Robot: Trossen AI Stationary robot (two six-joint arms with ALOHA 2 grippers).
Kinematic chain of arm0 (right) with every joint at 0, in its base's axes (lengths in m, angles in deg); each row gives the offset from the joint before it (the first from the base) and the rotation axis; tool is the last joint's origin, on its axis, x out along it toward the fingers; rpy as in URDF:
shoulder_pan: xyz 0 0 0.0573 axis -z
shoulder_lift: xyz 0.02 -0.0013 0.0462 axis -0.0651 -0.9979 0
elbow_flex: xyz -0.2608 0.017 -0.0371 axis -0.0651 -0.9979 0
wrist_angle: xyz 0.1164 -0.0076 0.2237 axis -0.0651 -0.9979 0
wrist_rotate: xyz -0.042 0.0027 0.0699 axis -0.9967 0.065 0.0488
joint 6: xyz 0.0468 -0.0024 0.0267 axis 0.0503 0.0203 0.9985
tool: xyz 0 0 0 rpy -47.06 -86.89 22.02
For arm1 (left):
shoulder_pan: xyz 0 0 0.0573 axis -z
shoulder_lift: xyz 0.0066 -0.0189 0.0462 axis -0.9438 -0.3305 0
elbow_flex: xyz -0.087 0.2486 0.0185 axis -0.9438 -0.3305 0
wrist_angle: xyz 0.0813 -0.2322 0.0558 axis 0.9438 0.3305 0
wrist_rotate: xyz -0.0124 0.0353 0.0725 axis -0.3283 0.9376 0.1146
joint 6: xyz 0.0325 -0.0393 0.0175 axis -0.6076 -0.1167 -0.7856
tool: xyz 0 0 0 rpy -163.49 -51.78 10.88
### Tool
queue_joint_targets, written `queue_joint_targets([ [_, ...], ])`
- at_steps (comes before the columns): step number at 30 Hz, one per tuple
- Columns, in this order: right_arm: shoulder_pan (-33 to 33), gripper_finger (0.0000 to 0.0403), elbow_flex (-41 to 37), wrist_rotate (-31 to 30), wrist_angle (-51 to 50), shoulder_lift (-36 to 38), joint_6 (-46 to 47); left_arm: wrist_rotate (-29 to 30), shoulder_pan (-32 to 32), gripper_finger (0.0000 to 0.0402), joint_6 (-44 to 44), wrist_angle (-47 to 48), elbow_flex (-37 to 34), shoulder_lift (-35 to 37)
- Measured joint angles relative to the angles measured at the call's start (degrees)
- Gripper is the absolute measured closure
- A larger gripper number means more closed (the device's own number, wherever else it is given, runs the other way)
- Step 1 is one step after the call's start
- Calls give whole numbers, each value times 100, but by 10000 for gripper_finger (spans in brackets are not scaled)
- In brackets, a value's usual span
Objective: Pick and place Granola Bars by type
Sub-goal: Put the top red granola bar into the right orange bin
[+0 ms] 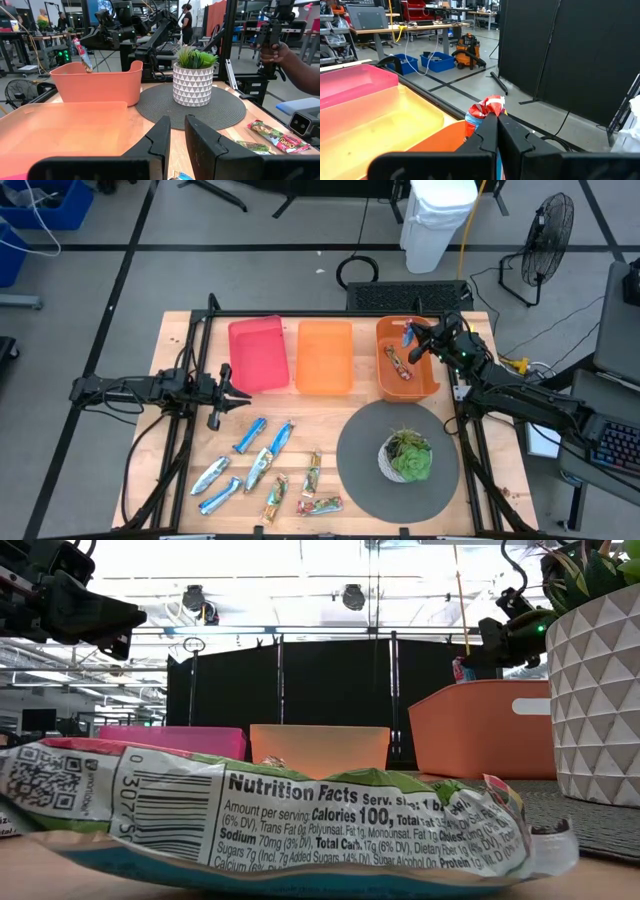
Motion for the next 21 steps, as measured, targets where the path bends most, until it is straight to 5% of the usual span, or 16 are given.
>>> queue_joint_targets([
  [21,0,348,0,-3,-1,0,174,0,0,339,0,2,0,-1],
])
